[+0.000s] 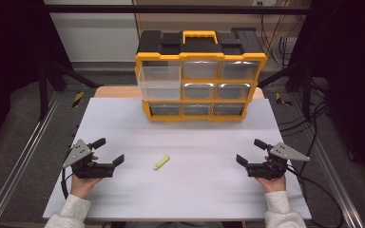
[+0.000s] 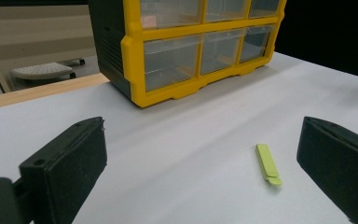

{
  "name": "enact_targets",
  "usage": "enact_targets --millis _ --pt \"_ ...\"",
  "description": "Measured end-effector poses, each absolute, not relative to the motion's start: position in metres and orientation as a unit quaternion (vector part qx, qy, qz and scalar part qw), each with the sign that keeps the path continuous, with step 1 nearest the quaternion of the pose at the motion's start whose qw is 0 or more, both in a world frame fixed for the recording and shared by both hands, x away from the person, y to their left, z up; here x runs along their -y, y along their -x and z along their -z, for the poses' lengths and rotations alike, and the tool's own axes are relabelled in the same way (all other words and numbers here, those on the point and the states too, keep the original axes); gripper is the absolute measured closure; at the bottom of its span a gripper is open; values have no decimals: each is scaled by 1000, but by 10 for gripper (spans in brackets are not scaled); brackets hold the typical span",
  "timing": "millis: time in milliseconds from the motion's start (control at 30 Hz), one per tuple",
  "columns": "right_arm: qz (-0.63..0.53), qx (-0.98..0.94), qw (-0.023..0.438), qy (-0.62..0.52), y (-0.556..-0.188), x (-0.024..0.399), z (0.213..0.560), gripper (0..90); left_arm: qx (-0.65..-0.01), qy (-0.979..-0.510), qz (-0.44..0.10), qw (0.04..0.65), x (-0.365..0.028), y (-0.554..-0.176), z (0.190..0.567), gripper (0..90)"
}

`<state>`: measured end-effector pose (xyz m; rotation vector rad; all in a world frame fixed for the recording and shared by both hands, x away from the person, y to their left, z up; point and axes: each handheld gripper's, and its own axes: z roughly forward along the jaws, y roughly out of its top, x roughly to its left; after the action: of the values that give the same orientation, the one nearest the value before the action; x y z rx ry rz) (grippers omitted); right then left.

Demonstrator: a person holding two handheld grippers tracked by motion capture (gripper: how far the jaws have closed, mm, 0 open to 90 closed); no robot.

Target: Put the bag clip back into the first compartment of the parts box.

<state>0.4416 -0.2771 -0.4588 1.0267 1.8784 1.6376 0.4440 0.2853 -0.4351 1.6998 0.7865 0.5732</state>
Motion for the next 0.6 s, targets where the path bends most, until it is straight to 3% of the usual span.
enact_targets --millis 600 --pt "-591 -683 219 -369 -442 276 460 5 -327 -733 -236 548 -273 -444 430 15"
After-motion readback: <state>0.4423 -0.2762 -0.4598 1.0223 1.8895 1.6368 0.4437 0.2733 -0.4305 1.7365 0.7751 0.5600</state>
